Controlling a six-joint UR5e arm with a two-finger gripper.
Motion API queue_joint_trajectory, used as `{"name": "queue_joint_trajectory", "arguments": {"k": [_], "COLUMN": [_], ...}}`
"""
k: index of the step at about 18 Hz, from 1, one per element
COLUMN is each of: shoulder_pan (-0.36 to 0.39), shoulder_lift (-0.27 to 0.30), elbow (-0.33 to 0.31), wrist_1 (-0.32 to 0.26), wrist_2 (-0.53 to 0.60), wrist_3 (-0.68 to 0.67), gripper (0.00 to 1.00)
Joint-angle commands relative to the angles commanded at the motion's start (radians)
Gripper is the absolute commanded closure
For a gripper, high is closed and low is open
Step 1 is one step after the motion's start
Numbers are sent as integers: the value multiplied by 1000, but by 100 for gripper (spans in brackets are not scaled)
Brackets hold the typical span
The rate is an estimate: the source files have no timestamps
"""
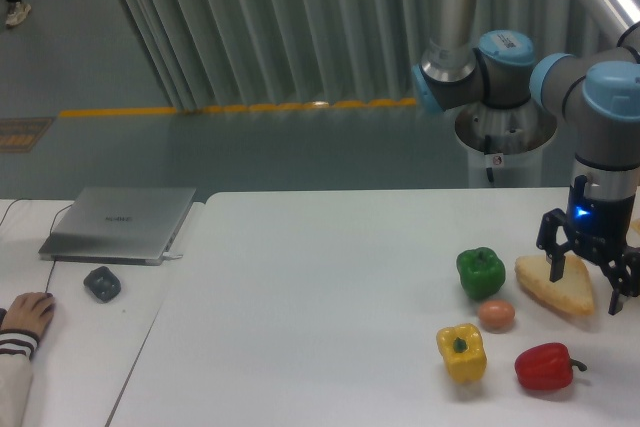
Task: Place the yellow pepper on the table
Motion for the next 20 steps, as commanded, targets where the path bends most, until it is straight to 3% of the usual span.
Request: {"name": "queue_joint_trajectory", "arguments": {"k": [5,13,20], "shoulder_pan": [-9,-149,-281], "shoulder_lift": [-15,-97,-160], "elbow": [14,64,78], "wrist_1": [0,25,20], "wrist_2": [-14,0,293], "wrist_3": [-83,-63,-9], "gripper": [0,0,0]}}
